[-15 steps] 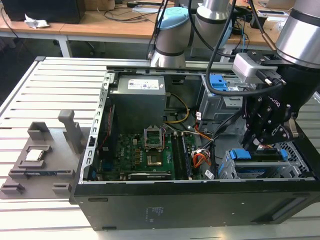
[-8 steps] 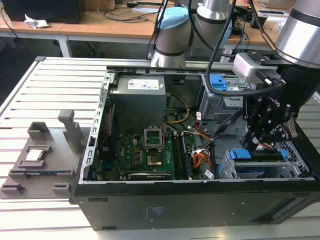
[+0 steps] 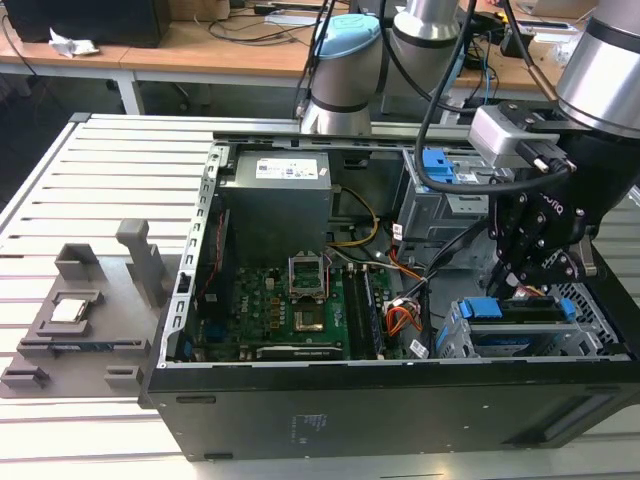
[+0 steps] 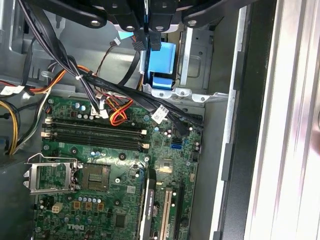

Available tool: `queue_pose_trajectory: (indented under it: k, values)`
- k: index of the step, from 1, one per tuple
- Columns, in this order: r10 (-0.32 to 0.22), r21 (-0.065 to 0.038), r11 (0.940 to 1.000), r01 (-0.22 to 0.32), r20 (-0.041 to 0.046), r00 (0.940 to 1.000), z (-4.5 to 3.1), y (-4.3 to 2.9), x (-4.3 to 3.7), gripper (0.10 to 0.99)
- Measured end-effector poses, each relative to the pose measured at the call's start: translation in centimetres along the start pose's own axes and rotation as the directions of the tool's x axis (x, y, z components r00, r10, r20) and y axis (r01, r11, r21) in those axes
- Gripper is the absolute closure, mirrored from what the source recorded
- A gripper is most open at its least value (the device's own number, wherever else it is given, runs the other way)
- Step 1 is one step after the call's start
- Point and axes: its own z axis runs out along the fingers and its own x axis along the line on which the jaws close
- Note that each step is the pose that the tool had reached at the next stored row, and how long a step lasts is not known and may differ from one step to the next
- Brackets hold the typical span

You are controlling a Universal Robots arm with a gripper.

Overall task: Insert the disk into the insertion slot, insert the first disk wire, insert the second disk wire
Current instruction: 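Insert the second disk wire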

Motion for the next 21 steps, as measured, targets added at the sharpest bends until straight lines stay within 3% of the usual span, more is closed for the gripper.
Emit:
queue_pose_trajectory:
  k: [4,8,14,18,21]
  values:
    - [0.047,-0.002,0.9989,-0.047,0.0134,0.9988,0.01,0.0,0.0,0.945]
    - [0.112,-0.007,0.9937,-0.112,0.0188,0.9935,0.08,-0.01,0.0,0.945]
    - [0.117,-0.018,0.9931,-0.116,0.0354,0.9925,0.1,-0.74,0.39,0.945]
    - [0.116,-0.028,0.9931,-0.114,0.0516,0.992,0.16,-1.22,1.39,0.945]
    - [0.115,-0.034,0.993,-0.113,0.0585,0.9916,0.17,-1.58,1.64,0.945]
